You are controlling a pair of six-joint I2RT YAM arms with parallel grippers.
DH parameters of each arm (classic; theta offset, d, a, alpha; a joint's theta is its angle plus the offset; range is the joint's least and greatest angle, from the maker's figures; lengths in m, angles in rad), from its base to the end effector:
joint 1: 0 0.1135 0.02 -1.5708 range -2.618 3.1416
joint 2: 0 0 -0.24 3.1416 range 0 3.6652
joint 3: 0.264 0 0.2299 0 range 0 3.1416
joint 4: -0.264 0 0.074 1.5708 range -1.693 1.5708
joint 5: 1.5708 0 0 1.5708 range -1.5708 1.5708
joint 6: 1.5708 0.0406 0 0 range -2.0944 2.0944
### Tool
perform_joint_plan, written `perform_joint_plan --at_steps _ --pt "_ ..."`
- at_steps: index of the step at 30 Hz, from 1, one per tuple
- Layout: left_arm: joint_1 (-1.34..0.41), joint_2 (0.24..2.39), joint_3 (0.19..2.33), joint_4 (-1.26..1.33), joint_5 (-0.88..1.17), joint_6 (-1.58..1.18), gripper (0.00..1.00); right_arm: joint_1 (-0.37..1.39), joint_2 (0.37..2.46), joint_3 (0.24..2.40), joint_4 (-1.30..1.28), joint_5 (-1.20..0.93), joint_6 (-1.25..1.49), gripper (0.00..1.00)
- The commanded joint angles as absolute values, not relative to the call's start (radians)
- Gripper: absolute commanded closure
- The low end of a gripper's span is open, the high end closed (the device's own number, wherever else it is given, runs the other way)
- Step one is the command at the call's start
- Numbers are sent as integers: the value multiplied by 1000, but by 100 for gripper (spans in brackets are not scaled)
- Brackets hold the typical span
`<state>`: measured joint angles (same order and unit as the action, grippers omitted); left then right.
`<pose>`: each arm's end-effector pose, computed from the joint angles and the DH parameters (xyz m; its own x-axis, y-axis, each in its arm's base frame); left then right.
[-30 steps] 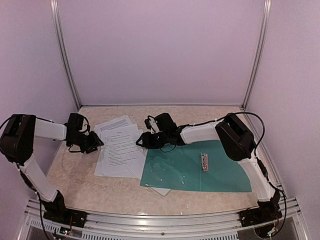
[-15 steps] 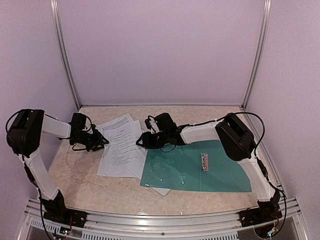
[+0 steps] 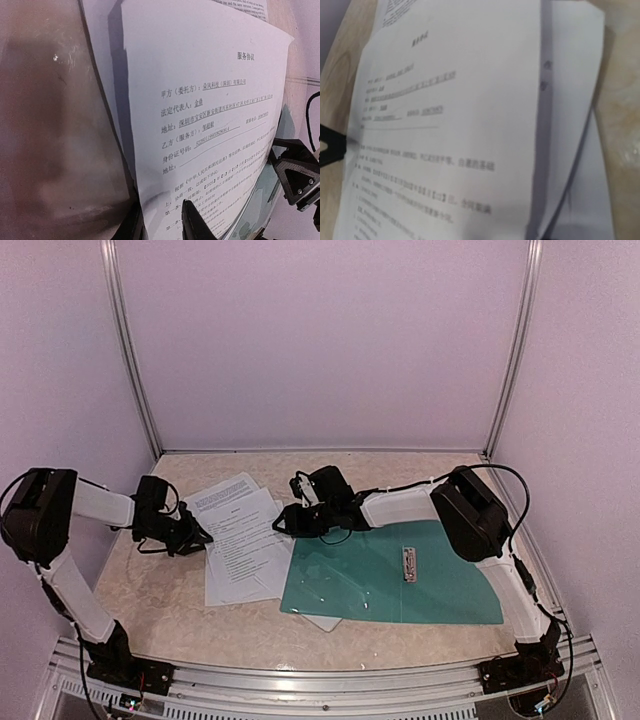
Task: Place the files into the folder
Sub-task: Pick up the file from the center of the board.
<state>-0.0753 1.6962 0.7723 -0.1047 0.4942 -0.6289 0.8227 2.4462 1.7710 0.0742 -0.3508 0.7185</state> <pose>0.2860 -0.0409 0.1167 -0.8733 -0.4534 -0.1783 -0.2515 0.7329 -0.6321 0.3350 0.3815 0.1120 -0.8696 -0.0283 -0.4930 -0.4101 0.5973 0.6892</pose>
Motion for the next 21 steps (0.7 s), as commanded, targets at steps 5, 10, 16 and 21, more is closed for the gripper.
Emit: perform_joint_plan --at_steps 5,10,16,21 --pt "-77 1648 701 -49 540 -666 81 837 2495 1795 8 -350 710 52" --pt "-77 1622 689 -11 571 -676 84 841 2503 1796 8 -354 710 53" --pt "-77 1643 675 67 614 -706 82 841 2501 1796 6 -357 703 53" --pt "-78 1640 658 113 636 -717 82 842 2499 1796 7 -358 703 53"
